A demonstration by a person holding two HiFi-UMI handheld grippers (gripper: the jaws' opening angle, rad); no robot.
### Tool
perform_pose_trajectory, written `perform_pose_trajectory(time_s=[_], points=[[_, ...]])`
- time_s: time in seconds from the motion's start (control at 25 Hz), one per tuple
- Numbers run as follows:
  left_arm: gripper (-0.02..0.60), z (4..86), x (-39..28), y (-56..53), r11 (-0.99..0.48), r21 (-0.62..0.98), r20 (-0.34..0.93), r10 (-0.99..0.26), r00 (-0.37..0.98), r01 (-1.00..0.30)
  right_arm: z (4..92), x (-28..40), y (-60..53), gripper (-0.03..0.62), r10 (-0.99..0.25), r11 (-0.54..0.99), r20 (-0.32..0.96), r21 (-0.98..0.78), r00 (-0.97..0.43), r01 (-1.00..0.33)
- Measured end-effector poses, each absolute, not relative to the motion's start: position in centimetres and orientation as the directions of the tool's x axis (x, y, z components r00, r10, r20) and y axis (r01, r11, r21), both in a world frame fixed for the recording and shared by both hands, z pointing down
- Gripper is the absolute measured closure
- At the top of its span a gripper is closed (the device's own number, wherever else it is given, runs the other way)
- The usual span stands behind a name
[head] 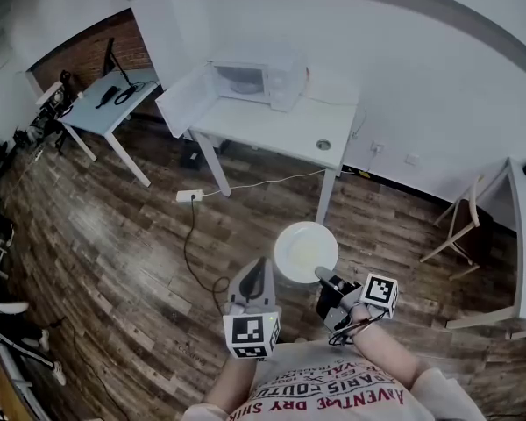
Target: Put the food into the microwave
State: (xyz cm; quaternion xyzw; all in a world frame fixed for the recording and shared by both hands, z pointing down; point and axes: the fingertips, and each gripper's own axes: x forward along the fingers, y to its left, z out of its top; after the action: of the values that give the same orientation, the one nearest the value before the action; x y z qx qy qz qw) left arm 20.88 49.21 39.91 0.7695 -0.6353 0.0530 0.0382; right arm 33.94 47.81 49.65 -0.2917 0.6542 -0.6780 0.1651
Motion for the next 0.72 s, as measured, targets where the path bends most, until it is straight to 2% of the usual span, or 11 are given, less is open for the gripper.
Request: perform_pose_trajectory(time_s=[0.4, 0.72], points=[[0.574, 41.2, 20.3, 49.0, -0.210, 0.052, 0.178, -0.960, 0.216, -0.976, 49.7, 32.6, 47.1, 0.572, -0.588, -0.101, 0.170, -0.985, -0.791, -0.137], [0.574, 42.3, 15.8, 45.2, -0.202, 0.091, 0.201, -0.955, 0.216, -0.975, 49.7, 29.6, 43.7, 0.572, -0.618, -0.098, 0.178, -0.984, -0.766, -0.150]])
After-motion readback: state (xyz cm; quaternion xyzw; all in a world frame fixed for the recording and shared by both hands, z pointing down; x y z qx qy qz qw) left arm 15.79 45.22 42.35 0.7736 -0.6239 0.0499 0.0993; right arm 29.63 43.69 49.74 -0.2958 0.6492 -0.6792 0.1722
